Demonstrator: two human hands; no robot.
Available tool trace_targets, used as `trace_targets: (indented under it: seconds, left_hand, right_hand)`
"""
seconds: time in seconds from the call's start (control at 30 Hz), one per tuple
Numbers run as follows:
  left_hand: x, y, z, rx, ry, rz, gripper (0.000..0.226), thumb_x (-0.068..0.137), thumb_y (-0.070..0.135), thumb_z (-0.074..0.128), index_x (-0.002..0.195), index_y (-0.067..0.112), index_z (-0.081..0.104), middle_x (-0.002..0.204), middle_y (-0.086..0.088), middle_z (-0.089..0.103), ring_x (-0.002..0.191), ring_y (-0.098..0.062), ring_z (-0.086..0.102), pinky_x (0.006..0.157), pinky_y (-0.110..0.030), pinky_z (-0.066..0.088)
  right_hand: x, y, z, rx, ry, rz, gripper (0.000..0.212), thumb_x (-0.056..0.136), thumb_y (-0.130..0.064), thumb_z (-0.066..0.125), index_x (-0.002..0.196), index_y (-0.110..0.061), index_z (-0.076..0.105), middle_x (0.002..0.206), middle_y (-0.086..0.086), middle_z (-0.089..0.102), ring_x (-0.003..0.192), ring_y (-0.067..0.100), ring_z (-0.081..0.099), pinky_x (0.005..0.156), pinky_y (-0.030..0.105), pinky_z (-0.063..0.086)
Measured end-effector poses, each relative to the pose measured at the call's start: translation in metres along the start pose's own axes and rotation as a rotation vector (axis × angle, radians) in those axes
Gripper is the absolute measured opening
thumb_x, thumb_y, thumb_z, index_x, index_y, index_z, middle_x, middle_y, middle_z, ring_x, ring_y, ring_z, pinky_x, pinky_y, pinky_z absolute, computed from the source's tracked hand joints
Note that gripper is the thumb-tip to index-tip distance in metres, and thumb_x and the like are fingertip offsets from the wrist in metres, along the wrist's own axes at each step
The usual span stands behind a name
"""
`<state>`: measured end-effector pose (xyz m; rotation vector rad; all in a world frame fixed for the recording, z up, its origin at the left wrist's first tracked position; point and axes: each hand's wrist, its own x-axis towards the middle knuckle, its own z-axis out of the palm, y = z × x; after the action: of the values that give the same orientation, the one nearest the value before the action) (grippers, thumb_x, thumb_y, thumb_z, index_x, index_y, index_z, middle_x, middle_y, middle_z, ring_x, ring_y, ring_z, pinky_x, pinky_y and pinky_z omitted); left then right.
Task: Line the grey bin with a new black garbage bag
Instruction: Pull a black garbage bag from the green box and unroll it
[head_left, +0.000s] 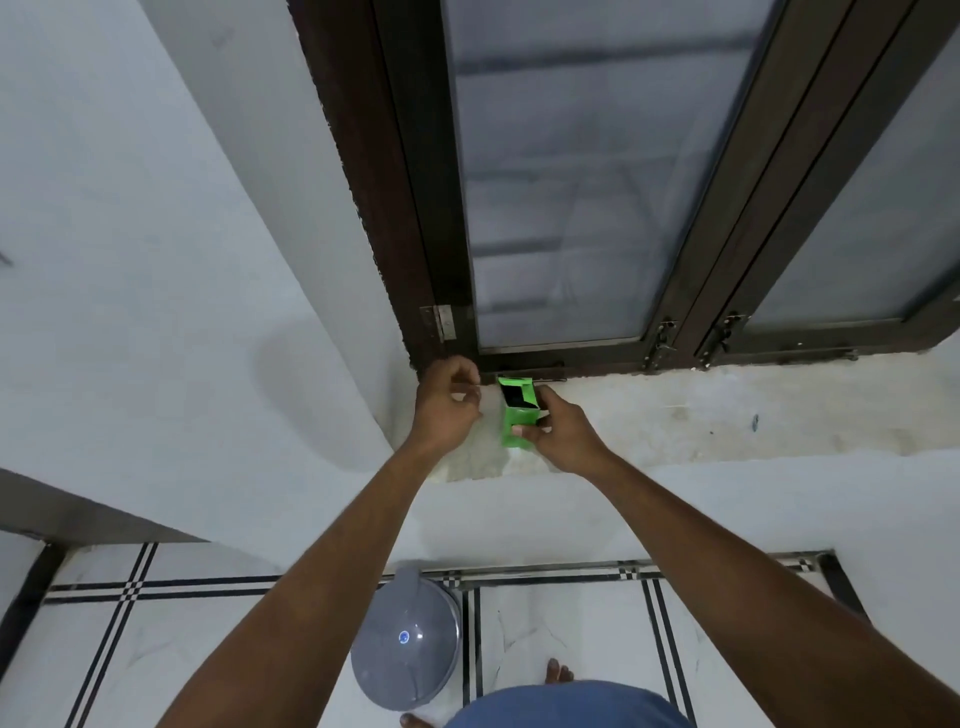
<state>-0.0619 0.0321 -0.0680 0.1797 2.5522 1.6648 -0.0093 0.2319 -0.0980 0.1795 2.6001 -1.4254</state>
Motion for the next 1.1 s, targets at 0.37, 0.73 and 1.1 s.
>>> trace_targets:
  seconds: [0.37,0.73,1.1]
  left_hand:
    - [0.006,0.009,0.013,0.051,-0.223,0.039,0.041,0.109,0.01,0.066,0.148,0.023,0.069,0.14,0.0,0.054,0.115,-0.016,0.067,0.099,-0.038,0.063]
    - [0.001,0.003,0.017,-0.228,-0.194,-0.193,0.023,0.103,0.016,0.074,0.126,0.02,0.078,0.129,-0.002,0.075,0.106,-0.021,0.081,0.081,-0.023,0.065]
    - [0.006,0.014,0.019,-0.183,-0.146,-0.284,0.022,0.102,0.032,0.078,0.118,0.016,0.077,0.118,-0.002,0.079,0.095,-0.021,0.083,0.086,-0.032,0.069]
  right_hand:
    - [-0.002,0.003,0.002,0.118,0.024,0.044,0.062,0.106,-0.01,0.074,0.162,-0.025,0.05,0.14,-0.001,0.07,0.119,0.025,0.073,0.099,0.037,0.059]
    - [-0.007,-0.006,0.012,0.447,0.092,0.183,0.069,0.086,-0.073,0.062,0.148,-0.043,0.066,0.138,-0.009,0.072,0.129,0.016,0.069,0.116,0.051,0.056]
    - [-0.006,-0.014,0.011,0.665,0.135,0.297,0.04,0.119,-0.048,0.042,0.133,-0.021,0.067,0.137,0.014,0.069,0.13,0.031,0.068,0.11,0.05,0.061]
